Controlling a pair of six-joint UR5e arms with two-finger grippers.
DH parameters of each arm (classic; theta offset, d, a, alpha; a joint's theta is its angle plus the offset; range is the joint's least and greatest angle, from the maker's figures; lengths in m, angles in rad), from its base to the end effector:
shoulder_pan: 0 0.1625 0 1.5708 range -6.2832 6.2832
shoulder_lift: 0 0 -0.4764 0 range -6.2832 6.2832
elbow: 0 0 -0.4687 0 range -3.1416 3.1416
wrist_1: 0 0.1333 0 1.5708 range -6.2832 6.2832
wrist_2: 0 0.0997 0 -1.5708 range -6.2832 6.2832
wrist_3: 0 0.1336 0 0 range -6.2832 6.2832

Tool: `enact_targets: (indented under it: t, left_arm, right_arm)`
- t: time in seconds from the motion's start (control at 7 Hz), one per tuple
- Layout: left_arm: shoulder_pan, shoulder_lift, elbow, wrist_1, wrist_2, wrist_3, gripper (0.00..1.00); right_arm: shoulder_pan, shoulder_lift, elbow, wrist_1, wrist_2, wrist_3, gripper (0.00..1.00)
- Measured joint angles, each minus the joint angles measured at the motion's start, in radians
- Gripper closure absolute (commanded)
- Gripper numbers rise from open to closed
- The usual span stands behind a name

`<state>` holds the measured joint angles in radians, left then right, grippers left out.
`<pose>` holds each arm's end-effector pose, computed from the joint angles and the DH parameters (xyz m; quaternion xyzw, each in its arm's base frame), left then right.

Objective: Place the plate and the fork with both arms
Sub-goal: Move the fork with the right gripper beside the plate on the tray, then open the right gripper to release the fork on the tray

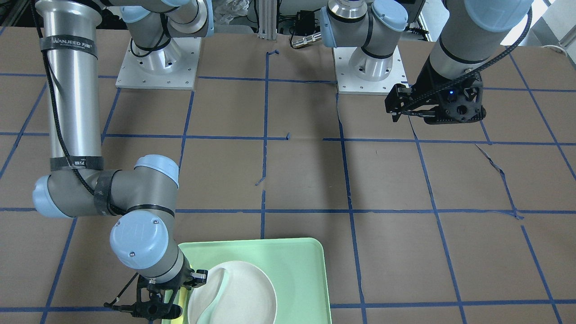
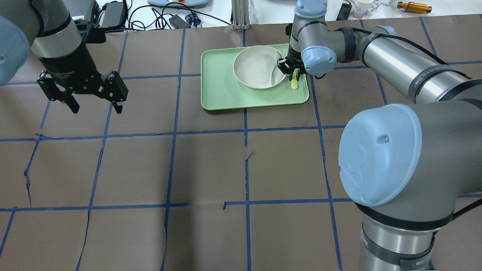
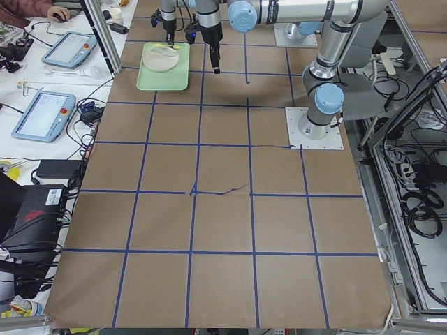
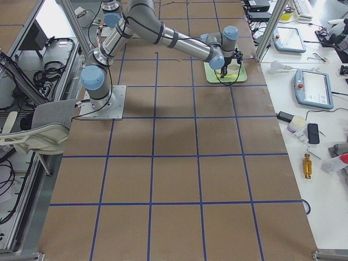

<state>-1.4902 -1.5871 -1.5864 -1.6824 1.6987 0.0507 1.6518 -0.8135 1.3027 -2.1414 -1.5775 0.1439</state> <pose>-0.0711 -0.5635 0.4785 -0.0103 0.9953 0.0756 0.0589 0.2008 -0.8377 0.1634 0.0316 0.9987 -0.0408 0.0012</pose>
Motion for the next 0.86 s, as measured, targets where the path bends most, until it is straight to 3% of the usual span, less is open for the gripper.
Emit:
enact_targets:
  t: [0.14, 0.57, 0.86]
  left_arm:
    - [0.0, 0.001, -0.004, 0.001, 0.001, 0.001, 0.0]
    - [0.001, 0.002, -0.007, 0.003, -0.005, -0.006, 0.0]
    - [0.0, -0.003, -0.004, 0.003, -0.007, -0.007, 0.0]
  right_arm:
    - [-0.001, 0.0, 0.001, -0.001, 0.001, -0.001, 0.0]
    - [-0.001, -0.017, 0.004, -0.004, -0.001, -0.002, 0.0]
    - [-0.001, -0.139, 0.037, 0.077, -0.009, -0.012, 0.0]
